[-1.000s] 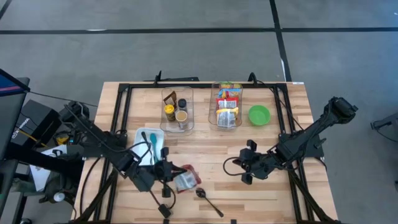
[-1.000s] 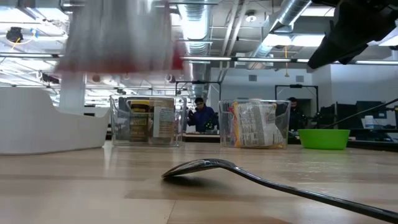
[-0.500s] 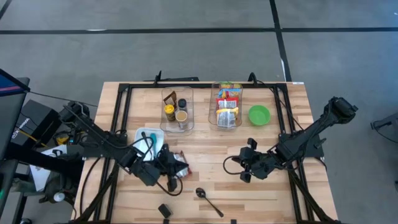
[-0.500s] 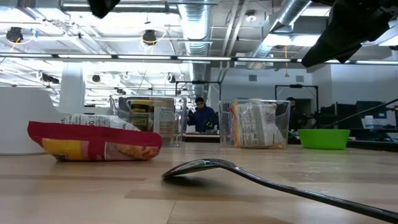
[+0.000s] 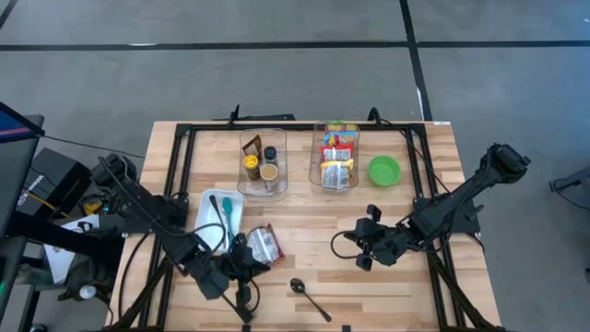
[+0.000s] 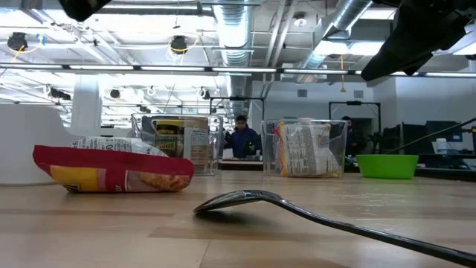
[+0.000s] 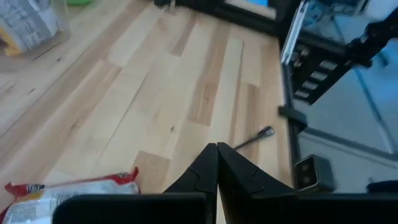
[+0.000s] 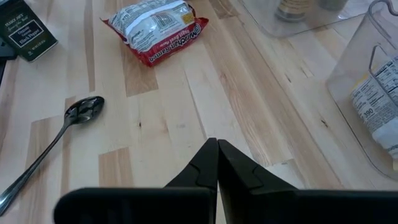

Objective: Pick & Place Food Item
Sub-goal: Put the dark red noodle pack into the right transparent bin

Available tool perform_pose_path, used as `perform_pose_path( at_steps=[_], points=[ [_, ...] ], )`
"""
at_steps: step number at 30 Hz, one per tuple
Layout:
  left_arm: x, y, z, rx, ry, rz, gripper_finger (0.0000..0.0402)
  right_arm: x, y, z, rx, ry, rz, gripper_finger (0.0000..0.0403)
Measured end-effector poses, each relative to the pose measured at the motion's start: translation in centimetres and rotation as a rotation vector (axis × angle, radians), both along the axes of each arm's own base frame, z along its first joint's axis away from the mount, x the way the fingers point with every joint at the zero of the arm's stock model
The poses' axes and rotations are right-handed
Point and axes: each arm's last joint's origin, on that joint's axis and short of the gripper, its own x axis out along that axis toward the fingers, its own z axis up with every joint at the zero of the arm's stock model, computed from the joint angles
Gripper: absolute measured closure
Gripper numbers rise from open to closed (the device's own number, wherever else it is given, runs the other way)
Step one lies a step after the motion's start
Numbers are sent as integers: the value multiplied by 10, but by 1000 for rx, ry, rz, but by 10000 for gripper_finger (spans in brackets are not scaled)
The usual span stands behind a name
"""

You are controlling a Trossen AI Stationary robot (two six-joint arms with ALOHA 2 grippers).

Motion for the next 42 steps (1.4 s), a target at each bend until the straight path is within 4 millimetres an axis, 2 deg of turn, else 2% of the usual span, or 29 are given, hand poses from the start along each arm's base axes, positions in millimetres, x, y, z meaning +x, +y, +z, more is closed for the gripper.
perform_pose_path(
  at_steps=[7, 13, 21, 27, 31, 37, 42],
  points=[
    [10, -20, -36, 51, 22, 4, 401, 0, 0, 0, 0, 0, 0, 403],
    [17, -27, -63, 96, 52, 16, 401, 0, 0, 0, 0, 0, 0, 403],
    [17, -33, -81, 88, 82, 36, 401, 0, 0, 0, 0, -1, -1, 403],
    [12, -37, -78, -13, 70, 75, 401, 0, 0, 0, -6, -5, -7, 403],
    [18, -44, -65, -55, 39, 76, 401, 0, -1, 0, -14, -11, -15, 403],
    [28, -52, -43, -4, 13, 30, 401, 0, 0, 0, -14, -11, -14, 403],
    [26, -50, -39, 84, 76, 51, 401, 0, -1, 0, -14, -11, -15, 403]
  ],
)
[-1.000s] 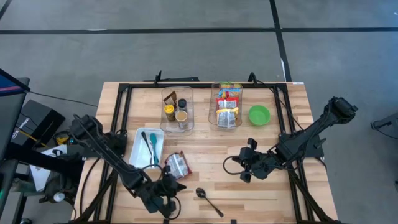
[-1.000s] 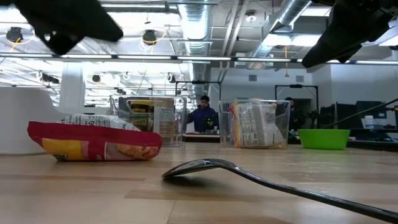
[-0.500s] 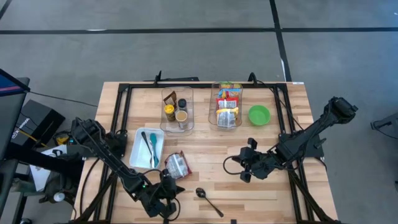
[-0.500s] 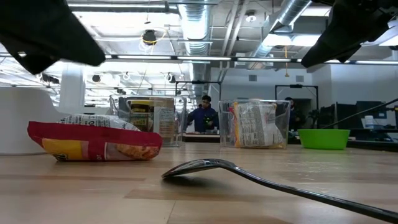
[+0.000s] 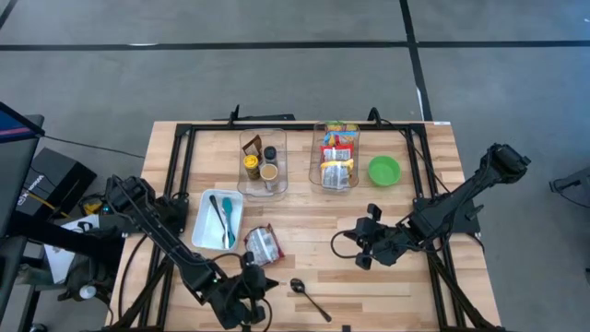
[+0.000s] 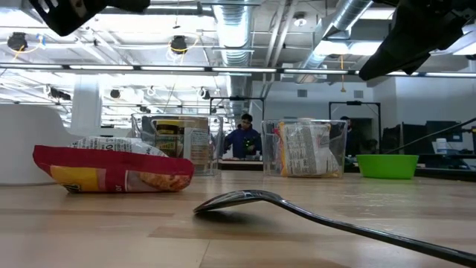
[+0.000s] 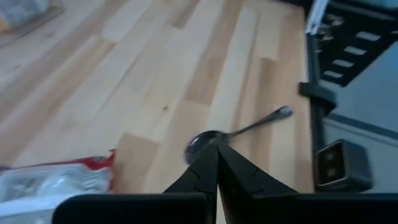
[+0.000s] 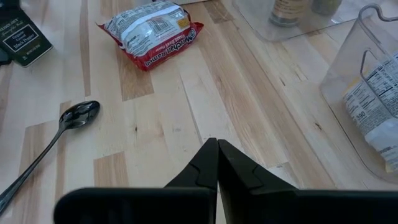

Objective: Pick & Place Food Item
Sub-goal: Put the dark red noodle pack into the right transparent bin

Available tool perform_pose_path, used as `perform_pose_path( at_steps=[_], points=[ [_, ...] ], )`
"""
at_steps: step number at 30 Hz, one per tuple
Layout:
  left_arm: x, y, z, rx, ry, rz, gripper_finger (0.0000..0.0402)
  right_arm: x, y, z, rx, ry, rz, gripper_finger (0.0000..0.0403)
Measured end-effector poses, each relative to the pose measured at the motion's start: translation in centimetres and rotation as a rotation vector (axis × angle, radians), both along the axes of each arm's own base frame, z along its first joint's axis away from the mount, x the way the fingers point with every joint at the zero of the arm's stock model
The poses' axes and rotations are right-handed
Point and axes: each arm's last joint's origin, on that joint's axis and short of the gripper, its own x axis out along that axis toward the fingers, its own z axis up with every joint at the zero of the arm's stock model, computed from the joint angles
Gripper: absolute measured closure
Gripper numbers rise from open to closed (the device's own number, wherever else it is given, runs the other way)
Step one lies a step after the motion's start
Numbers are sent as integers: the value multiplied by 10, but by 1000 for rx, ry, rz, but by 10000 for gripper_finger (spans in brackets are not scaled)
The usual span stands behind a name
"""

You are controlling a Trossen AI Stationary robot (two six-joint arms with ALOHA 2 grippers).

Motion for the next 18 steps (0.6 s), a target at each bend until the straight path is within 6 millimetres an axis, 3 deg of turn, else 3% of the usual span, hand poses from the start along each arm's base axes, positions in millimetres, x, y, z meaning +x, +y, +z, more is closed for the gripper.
perform_pose_path(
  at_steps=[7, 18],
  points=[
    [-6, 12, -8, 34, 93, 89, 401, 0, 0, 0, 0, 0, 0, 403],
    [-7, 47, -20, 105, 361, 187, 401, 0, 0, 0, 0, 0, 0, 403]
  ],
)
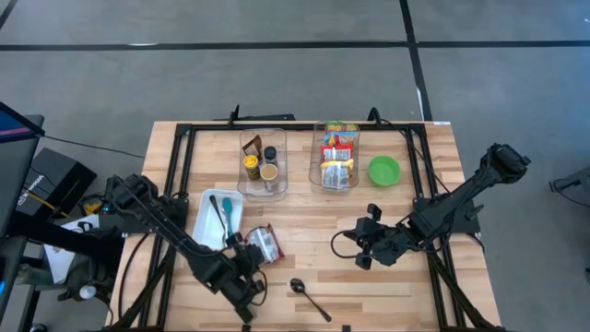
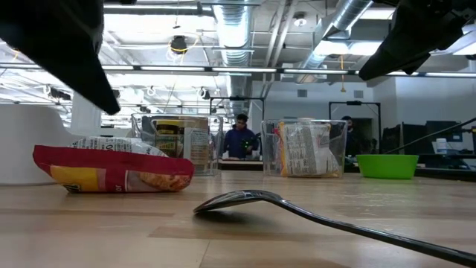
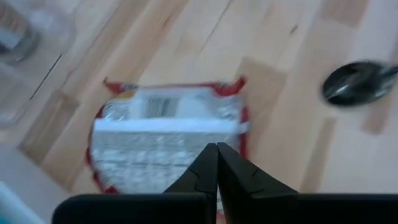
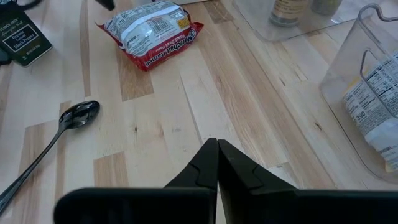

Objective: Pick & Place Food Item
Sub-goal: Put the dark red noodle pack into the right transparent bin

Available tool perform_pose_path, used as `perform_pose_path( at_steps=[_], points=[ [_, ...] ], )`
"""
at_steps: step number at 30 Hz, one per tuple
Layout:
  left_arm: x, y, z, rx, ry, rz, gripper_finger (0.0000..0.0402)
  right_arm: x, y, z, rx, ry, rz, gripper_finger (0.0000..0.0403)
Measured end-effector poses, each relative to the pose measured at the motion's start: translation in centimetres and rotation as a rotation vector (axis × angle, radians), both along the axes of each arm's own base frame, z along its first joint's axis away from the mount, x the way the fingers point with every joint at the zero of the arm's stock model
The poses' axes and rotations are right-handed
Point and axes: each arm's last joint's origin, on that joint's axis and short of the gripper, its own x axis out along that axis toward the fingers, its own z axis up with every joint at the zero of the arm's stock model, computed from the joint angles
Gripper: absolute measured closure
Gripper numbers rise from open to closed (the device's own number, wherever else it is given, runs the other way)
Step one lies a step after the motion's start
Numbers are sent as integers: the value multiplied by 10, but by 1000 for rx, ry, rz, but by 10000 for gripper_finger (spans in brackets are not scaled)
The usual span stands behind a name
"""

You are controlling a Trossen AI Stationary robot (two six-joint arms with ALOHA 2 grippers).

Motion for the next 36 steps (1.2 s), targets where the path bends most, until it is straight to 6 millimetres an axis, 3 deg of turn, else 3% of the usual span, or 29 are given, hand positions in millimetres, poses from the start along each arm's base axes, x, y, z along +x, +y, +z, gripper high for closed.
perform_pose_path(
  at_steps=[13, 25, 30, 36],
  points=[
    [-1, -4, -3, -192, 146, -46, 401, 0, 0, 0, 0, 0, 0, 403],
    [0, -4, -3, -197, 147, -48, 397, 0, 0, 0, 0, 0, 0, 403],
    [0, -3, -3, -196, 147, -47, 364, 0, 0, 0, 0, 0, 0, 403],
    [0, -3, -3, -184, 157, -73, 289, 0, 0, 0, 0, 0, 0, 403]
  ],
)
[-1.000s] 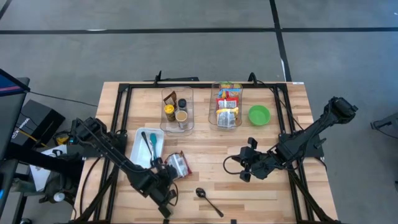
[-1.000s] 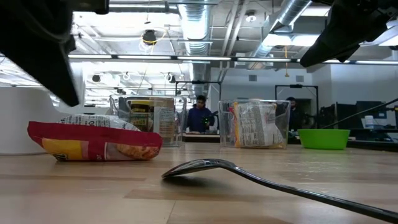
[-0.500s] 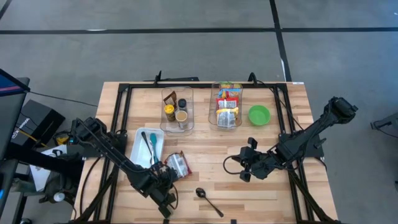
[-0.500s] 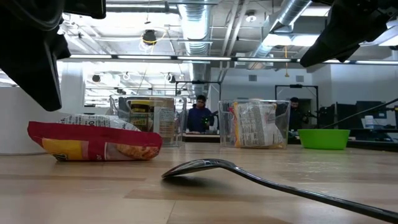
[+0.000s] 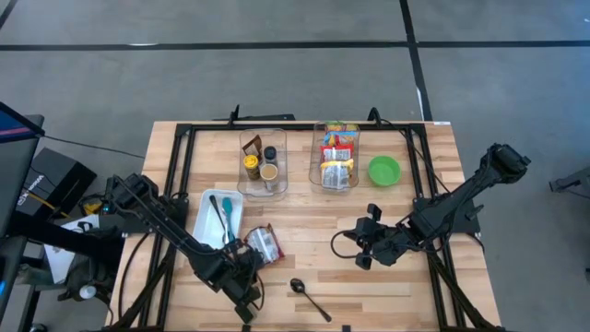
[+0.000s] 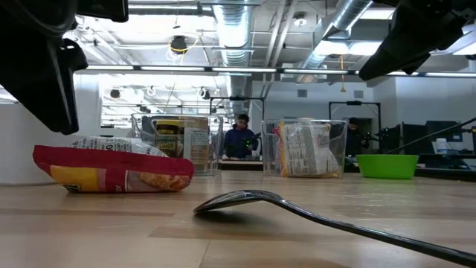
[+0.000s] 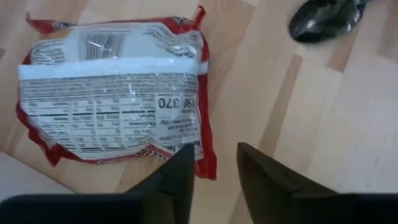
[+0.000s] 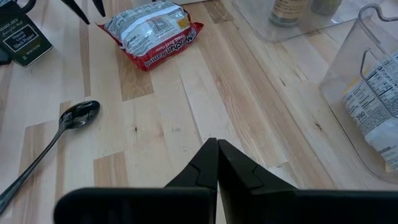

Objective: Pick & Place Food Item
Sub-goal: Put the dark red noodle pack into the right transparent bin

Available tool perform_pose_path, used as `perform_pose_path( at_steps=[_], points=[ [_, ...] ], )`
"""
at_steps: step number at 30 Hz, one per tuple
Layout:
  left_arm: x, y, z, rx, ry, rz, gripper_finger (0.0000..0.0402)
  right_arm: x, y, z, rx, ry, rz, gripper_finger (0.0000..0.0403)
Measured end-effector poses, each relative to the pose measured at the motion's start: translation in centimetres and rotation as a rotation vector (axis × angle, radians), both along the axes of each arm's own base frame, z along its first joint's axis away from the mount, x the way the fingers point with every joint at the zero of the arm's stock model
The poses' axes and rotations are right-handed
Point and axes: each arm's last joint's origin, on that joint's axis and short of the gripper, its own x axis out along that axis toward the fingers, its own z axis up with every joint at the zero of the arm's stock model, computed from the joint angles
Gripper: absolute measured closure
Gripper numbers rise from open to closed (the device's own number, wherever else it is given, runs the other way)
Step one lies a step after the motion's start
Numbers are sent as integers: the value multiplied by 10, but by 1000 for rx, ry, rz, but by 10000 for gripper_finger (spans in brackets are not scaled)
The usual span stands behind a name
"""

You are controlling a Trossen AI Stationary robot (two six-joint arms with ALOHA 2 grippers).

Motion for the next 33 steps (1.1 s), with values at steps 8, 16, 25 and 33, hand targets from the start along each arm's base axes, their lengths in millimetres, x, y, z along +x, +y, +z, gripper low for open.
perform_pose_path(
  at_steps=[8, 16, 25, 33],
  points=[
    [-4, 2, -5, 13, 54, -55, 224, 0, 0, 0, 0, 0, 0, 403],
    [-4, 9, -11, 22, 67, -32, 194, 0, 0, 0, 0, 0, 0, 403],
    [5, 18, -12, 2, 56, 11, 187, 0, 0, 0, 0, 0, 0, 403],
    [3, 24, -26, -72, 61, 6, 188, 0, 0, 0, 0, 0, 0, 403]
  ],
)
